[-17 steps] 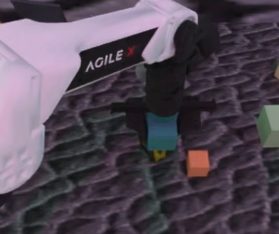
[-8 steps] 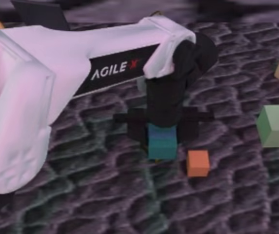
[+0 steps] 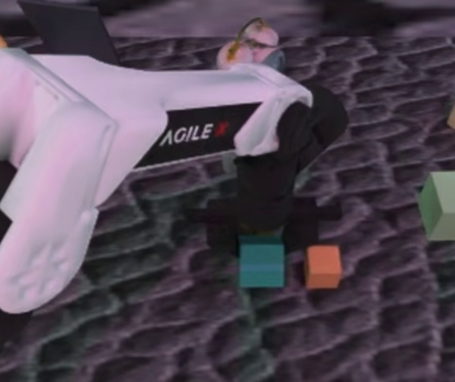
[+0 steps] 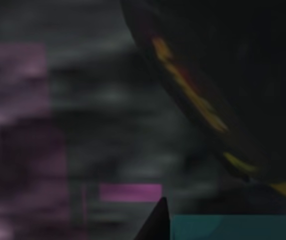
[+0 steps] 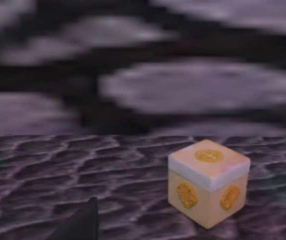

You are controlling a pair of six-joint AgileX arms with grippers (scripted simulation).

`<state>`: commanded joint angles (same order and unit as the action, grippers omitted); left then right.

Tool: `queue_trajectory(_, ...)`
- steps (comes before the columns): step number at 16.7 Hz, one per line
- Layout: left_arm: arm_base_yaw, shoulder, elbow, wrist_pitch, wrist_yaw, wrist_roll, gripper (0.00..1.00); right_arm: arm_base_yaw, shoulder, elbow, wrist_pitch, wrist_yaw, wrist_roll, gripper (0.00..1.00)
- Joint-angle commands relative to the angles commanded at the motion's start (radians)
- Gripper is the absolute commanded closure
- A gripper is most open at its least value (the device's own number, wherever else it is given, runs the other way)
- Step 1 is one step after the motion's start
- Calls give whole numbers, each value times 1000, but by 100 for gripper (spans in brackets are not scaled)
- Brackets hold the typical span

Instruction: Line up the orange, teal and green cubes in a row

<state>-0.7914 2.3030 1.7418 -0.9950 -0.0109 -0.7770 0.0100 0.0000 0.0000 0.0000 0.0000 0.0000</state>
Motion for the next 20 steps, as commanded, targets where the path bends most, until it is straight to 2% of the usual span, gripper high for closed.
queue_trajectory(13, 0, 0, 0, 0, 0, 0, 2, 0, 0, 0, 0, 0, 0, 0)
queue_trajectory(20, 0, 0, 0, 0, 0, 0, 0, 0, 0, 0, 0, 0, 0, 0)
